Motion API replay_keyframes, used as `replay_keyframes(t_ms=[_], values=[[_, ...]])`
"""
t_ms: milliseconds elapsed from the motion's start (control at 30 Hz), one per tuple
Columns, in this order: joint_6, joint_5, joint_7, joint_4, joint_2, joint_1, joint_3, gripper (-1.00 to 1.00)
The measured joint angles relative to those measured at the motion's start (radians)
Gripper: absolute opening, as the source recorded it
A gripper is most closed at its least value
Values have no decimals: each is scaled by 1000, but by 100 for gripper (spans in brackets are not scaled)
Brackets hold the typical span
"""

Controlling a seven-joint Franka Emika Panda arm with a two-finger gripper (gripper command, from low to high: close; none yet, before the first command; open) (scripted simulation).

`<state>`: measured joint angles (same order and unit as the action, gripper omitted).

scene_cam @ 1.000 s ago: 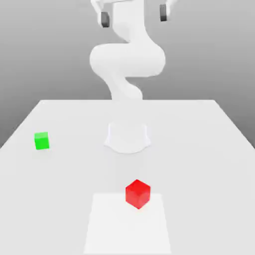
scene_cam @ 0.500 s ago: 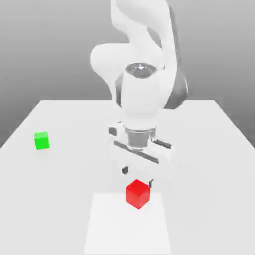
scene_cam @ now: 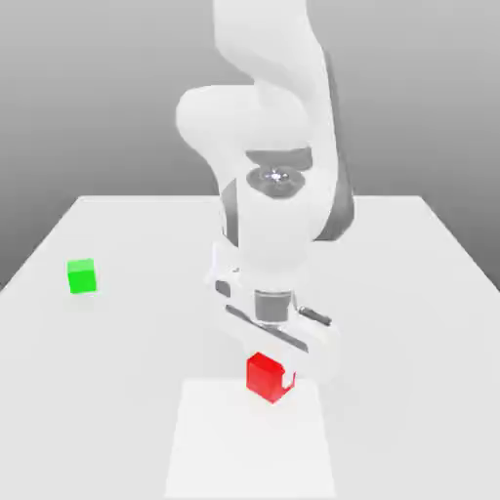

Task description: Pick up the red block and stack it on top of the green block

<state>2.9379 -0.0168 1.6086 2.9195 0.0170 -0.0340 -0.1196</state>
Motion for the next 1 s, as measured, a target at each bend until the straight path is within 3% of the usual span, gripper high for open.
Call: replay_keyframes(t_ms=[167,900,1000], values=[[-120,27,-10,14,-138,-45,54,-100],[-276,-260,302,-11,-284,-1020,615,-100],[-257,-221,280,-10,-257,-1027,656,-100]])
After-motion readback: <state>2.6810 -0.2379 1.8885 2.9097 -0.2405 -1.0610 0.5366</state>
